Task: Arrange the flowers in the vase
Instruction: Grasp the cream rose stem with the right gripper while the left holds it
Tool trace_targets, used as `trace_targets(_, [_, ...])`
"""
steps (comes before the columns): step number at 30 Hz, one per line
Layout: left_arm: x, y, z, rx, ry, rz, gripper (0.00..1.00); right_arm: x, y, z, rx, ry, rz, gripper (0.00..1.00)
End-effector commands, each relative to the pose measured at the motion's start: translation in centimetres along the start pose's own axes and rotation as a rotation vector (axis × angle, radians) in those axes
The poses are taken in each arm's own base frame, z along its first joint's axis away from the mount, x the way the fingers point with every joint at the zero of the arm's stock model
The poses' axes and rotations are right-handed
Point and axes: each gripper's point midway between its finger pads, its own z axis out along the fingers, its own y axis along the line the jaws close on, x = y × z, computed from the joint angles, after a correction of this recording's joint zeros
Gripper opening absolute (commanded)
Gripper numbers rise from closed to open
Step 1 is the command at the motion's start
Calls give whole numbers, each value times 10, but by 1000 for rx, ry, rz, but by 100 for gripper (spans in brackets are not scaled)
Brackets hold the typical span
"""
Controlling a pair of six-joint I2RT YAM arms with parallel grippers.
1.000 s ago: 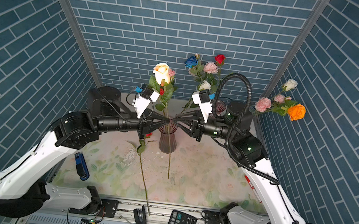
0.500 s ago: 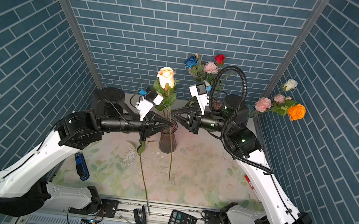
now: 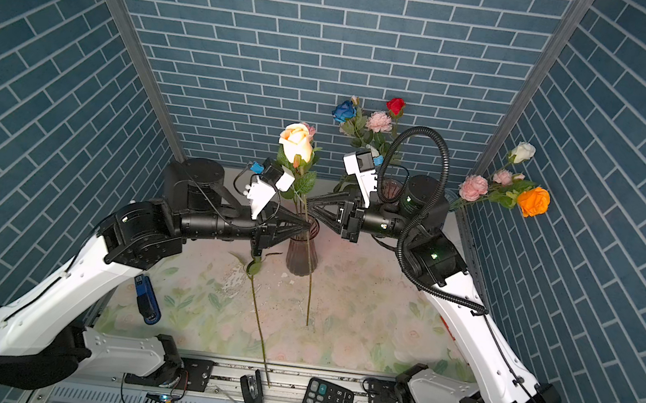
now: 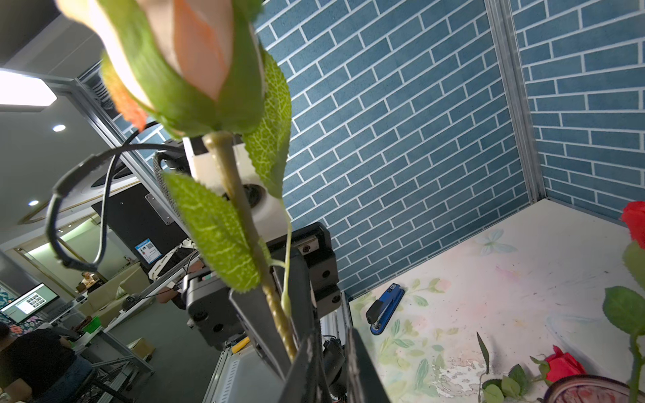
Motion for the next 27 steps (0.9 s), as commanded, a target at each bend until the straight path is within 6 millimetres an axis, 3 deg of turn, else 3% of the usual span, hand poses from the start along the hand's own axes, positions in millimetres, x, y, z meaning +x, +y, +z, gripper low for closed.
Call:
trace_targets(1, [2, 7, 5, -25, 6, -14, 0, -6, 36, -6, -104, -3, -52, 18])
trace_targets(17, [1, 7, 6, -26, 3, -18, 0, -1, 48, -17, -114, -29, -50, 20])
trace_targets(27, [3, 7, 9, -15, 17, -26, 0, 5, 41, -14, -100, -17, -23, 22])
